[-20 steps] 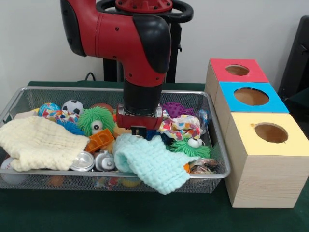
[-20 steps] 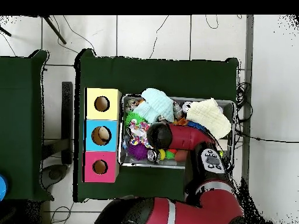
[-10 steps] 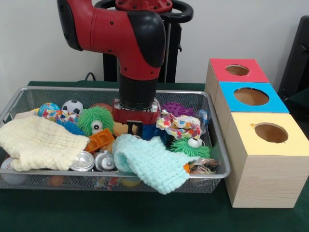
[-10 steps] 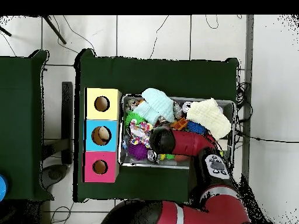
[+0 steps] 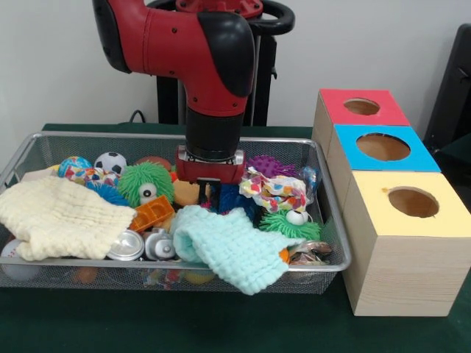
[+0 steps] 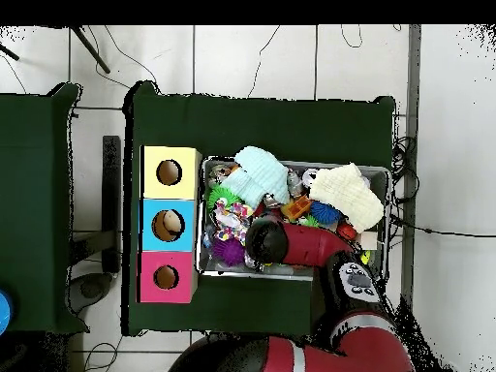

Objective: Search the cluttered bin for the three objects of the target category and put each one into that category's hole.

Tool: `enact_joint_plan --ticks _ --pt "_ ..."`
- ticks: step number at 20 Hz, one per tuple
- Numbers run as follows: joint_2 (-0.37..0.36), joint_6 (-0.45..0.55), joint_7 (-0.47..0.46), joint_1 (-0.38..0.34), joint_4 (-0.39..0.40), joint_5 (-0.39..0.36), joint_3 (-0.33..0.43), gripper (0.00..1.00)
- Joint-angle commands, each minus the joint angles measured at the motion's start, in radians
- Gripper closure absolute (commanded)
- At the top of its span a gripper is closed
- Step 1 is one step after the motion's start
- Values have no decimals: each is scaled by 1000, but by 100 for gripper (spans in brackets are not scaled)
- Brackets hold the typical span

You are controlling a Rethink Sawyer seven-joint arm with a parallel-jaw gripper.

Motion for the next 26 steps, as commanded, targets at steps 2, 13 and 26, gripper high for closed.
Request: enact_joint_plan --ticks 2,13,26 --pt "-3 -48 167 -25 100 3 45 100" --pt "-32 -37 156 -31 131 6 38 100" --pt "-69 12 162 -33 140 39 43 100"
